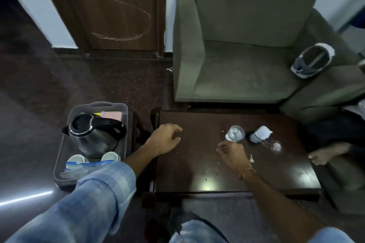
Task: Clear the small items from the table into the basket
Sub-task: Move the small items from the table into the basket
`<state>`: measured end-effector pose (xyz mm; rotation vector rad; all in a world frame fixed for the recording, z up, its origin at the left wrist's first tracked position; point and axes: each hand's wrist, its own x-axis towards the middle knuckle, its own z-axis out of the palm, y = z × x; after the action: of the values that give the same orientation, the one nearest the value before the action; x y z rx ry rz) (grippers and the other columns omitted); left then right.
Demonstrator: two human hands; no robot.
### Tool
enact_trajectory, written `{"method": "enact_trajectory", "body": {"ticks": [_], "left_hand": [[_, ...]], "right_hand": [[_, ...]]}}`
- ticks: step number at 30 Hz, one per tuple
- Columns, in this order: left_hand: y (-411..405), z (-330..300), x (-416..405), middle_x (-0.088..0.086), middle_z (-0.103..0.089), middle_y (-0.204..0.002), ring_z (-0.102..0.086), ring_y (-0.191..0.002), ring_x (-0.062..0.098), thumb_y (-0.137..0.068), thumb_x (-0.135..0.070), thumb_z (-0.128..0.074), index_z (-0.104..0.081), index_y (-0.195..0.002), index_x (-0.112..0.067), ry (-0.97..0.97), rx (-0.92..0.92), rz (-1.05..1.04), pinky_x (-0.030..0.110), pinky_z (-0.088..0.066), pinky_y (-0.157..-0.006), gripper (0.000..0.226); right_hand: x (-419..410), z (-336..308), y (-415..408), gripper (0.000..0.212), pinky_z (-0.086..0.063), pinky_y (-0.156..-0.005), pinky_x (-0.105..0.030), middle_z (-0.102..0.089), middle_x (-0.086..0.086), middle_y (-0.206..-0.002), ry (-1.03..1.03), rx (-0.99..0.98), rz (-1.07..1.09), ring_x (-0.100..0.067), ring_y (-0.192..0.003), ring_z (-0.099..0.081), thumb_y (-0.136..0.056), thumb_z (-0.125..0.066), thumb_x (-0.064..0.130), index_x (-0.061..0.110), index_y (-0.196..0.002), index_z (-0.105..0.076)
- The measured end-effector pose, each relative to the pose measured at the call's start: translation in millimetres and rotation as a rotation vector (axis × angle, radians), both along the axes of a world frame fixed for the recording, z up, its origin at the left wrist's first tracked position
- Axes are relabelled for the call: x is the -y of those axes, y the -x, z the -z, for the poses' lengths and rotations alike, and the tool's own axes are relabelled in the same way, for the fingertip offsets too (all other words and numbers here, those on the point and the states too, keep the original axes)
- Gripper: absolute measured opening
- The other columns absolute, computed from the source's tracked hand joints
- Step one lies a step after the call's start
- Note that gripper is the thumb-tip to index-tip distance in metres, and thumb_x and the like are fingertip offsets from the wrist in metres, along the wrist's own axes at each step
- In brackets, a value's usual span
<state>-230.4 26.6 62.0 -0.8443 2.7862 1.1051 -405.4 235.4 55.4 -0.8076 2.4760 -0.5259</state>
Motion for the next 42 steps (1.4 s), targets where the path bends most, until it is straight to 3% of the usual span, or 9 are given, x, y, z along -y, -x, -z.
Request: {"method": "enact_trajectory", "body": {"ticks": [5,10,18,21,25,31,35,39,42], "left_hand": [[35,4,-57,0.002,-0.061,-0.13,-0.057,-0.12,0.015,-0.091,-0.024,-0.063,-0.059,-0.13,-0.018,-0.028,-0.002,0.096,0.031,-0.046,-0.102,0.04],[75,12,-93,0.001,-0.063,-0.128,-0.058,-0.117,0.013,-0.09,-0.024,-0.064,-0.06,-0.129,-0.019,-0.039,0.025,0.134,0.03,-0.047,-0.101,0.039],[141,44,-144,-0.002,-0.063,-0.125,-0.059,-0.104,0.008,-0.091,-0.026,-0.064,-0.062,-0.127,-0.021,-0.051,0.147,0.116,0.019,-0.044,-0.091,0.037],[164,67,-163,-0.003,-0.063,-0.124,-0.059,-0.105,0.009,-0.09,-0.025,-0.065,-0.063,-0.125,-0.02,-0.076,0.185,0.096,0.015,-0.04,-0.089,0.036],[194,96,-184,0.0,-0.063,-0.124,-0.059,-0.114,0.014,-0.09,-0.021,-0.065,-0.063,-0.124,-0.019,-0.127,0.243,0.087,0.03,-0.046,-0.102,0.034],[220,134,-203,-0.005,-0.063,-0.119,-0.06,-0.104,0.008,-0.088,-0.02,-0.065,-0.064,-0.122,-0.023,-0.162,0.291,0.057,0.016,-0.042,-0.088,0.035],[222,155,-206,-0.006,-0.063,-0.115,-0.063,-0.099,0.009,-0.087,-0.021,-0.066,-0.065,-0.121,-0.025,-0.182,0.33,0.034,0.025,-0.05,-0.09,0.034],[218,167,-206,-0.007,-0.063,-0.118,-0.063,-0.102,0.009,-0.087,-0.022,-0.065,-0.064,-0.121,-0.028,-0.202,0.371,0.016,0.02,-0.047,-0.087,0.034],[216,173,-205,-0.005,-0.063,-0.12,-0.064,-0.104,0.011,-0.087,-0.021,-0.065,-0.065,-0.12,-0.027,-0.213,0.376,0.008,0.026,-0.051,-0.092,0.034]], "right_hand": [[-65,7,24,0.014,-0.055,-0.086,-0.025,-0.077,-0.004,-0.088,-0.036,0.011,0.111,-0.016,-0.086,-0.072,-0.084,-0.067,0.019,0.014,-0.094,-0.074],[-108,26,64,0.013,-0.054,-0.089,-0.029,-0.075,-0.007,-0.093,-0.07,0.058,0.236,-0.024,-0.093,-0.069,-0.082,-0.063,0.024,0.019,-0.089,-0.073],[-152,99,159,0.023,-0.053,-0.092,-0.036,-0.073,-0.021,-0.102,-0.098,0.142,0.366,-0.037,-0.103,-0.066,-0.086,-0.059,0.018,0.011,-0.098,-0.077],[-158,138,191,0.029,-0.05,-0.092,-0.035,-0.07,-0.024,-0.108,-0.151,0.163,0.364,-0.04,-0.106,-0.064,-0.089,-0.055,0.022,0.005,-0.104,-0.074],[-154,184,217,0.032,-0.051,-0.091,-0.04,-0.068,-0.027,-0.109,-0.181,0.21,0.377,-0.04,-0.107,-0.063,-0.09,-0.058,0.026,0.003,-0.107,-0.071],[-146,239,226,0.025,-0.054,-0.083,-0.036,-0.071,-0.02,-0.098,-0.174,0.243,0.367,-0.037,-0.098,-0.066,-0.088,-0.063,0.025,0.005,-0.099,-0.073],[-143,265,230,0.03,-0.052,-0.086,-0.041,-0.069,-0.022,-0.103,-0.181,0.225,0.376,-0.038,-0.103,-0.063,-0.089,-0.064,0.029,0.002,-0.102,-0.068],[-138,276,234,0.032,-0.054,-0.088,-0.045,-0.067,-0.021,-0.106,-0.207,0.186,0.46,-0.038,-0.102,-0.064,-0.09,-0.061,0.033,0.005,-0.105,-0.067],[-133,280,233,0.031,-0.055,-0.086,-0.045,-0.066,-0.021,-0.108,-0.255,0.156,0.474,-0.039,-0.101,-0.065,-0.092,-0.06,0.033,0.006,-0.105,-0.067]]}}
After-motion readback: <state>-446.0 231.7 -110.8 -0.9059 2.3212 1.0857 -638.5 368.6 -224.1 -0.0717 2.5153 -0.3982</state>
